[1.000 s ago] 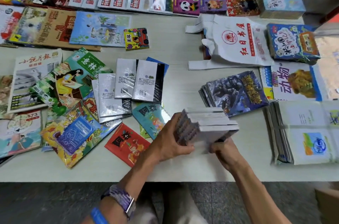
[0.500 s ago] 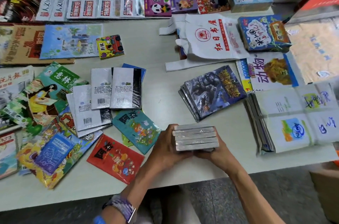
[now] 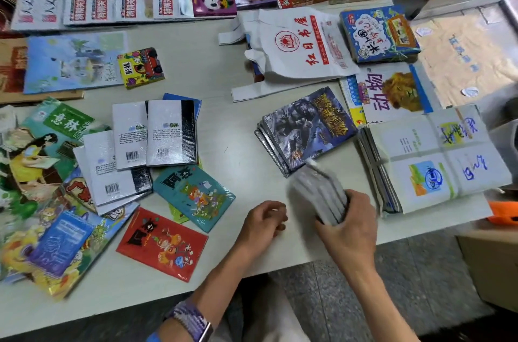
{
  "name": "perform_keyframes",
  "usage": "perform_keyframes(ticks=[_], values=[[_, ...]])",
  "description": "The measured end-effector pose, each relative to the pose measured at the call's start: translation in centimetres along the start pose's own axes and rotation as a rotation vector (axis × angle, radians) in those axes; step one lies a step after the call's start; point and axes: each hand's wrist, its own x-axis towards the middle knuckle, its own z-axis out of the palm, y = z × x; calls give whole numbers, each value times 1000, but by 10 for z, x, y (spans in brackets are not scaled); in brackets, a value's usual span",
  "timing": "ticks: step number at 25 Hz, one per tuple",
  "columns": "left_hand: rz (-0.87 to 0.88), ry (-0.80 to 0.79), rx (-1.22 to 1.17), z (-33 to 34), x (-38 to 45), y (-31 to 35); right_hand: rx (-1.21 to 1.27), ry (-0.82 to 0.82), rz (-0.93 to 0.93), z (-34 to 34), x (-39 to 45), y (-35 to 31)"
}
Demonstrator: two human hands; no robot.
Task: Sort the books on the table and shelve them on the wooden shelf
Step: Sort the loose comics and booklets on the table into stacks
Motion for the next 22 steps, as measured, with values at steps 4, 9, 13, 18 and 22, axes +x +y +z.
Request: perform_keyframes(ticks=[4,9,13,18,22], values=[[-135,-19,-259,-8,1,-2,-388,48,-394,34,-22,7],[-149,0,-80,-24,4,-11,-497,-215,-405,62,-61,-5],[-23,96,278,-30,4,-18,-505,-294,-363,61,-74,-17],[-29,373,87,-86,-13,-36,-362,-175,-444,63,-71,-49],[-253,704,203,-156,-44,-77,-172,-359,-562,110,-65,-124]])
